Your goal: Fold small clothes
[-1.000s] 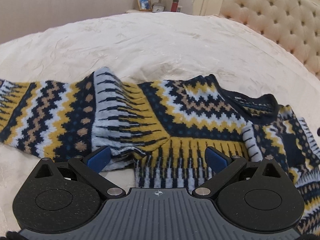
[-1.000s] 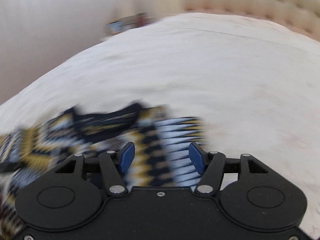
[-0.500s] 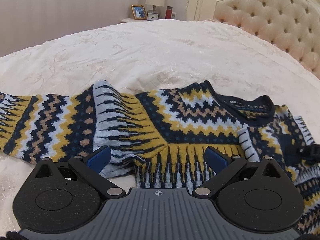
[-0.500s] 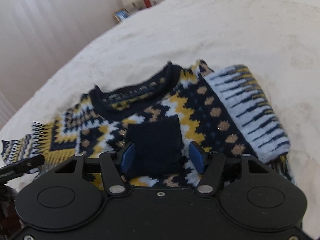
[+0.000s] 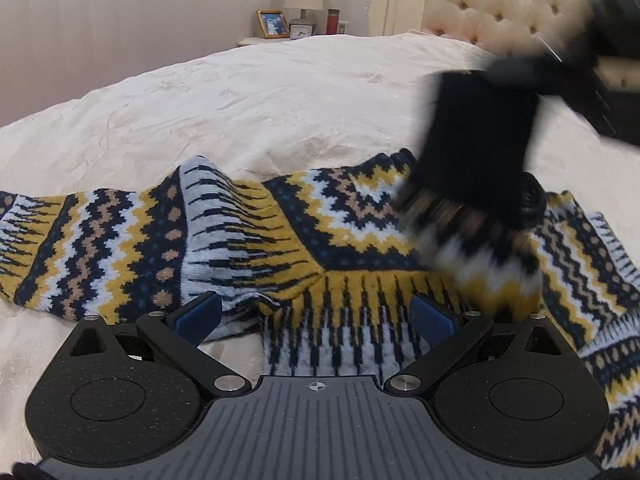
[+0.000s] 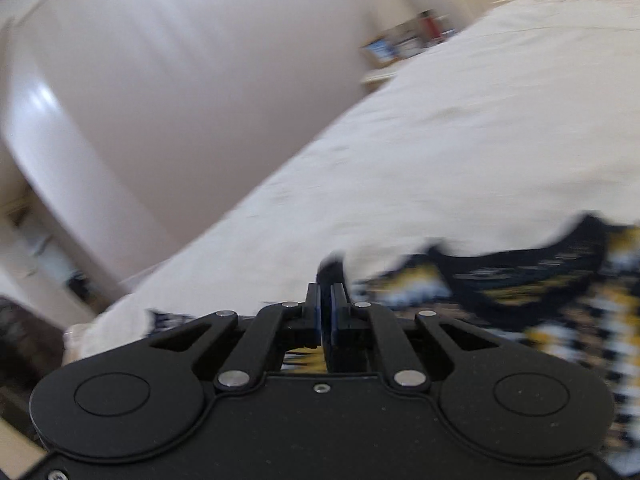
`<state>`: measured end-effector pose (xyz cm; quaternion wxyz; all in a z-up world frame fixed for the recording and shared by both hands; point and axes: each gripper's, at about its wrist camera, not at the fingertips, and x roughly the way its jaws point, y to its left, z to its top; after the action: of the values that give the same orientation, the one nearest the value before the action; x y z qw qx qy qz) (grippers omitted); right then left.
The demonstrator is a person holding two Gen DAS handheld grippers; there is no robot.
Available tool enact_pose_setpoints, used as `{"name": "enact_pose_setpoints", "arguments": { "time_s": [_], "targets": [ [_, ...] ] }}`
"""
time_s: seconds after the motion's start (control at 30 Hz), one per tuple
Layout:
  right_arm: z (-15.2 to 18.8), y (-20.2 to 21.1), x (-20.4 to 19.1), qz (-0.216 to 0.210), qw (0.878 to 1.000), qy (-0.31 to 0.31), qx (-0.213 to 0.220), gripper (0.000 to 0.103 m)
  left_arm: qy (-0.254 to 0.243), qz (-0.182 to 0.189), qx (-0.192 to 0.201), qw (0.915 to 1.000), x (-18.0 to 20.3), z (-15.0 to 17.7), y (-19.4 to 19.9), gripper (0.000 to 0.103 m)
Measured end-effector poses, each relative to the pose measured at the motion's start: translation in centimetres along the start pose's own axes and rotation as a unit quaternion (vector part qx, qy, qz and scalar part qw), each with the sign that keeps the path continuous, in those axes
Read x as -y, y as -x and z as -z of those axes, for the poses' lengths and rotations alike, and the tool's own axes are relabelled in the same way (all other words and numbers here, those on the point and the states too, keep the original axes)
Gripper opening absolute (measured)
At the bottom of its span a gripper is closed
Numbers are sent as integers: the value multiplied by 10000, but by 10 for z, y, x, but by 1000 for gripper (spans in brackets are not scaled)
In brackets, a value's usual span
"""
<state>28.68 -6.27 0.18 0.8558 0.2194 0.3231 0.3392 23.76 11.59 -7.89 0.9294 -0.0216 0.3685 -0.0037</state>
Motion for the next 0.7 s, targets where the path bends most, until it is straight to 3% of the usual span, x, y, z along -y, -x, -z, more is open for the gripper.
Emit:
{"name": "enact_pose_setpoints", "arguments": {
  "time_s": [0.07,0.13,0.27,0.33,0.43,0.5,0.57,0.63,0.7],
  "targets": [
    [-2,-9,-9,-326,9994,39,-107,20,-87,50,-57,9999,3,2,0,101],
    [-2,-7,-11,-232,9993,279,-53,47,-139,87,-103,9998,5,4,0,101],
    [-2,14,18,475,9981,369,136,51,18,-33,94,9999,1,5,11,101],
    [0,36,49,1093,9933,270,273,51,232,-18,319,9992,-4,3,22,101],
    [3,73,102,2102,9766,80,440,51,536,-201,1029,9930,-9,4,49,101],
    [6,98,135,2792,9589,-55,506,51,603,-502,1649,9832,-11,4,68,101],
    [10,119,163,3363,9401,-87,557,51,714,-537,1975,9762,-15,3,76,101],
    [13,134,188,3727,9257,-207,605,51,785,-315,2059,9749,-16,3,76,101],
    [13,138,210,3879,9186,-387,648,51,600,-100,1711,9834,-10,1,63,101]
  ]
}}
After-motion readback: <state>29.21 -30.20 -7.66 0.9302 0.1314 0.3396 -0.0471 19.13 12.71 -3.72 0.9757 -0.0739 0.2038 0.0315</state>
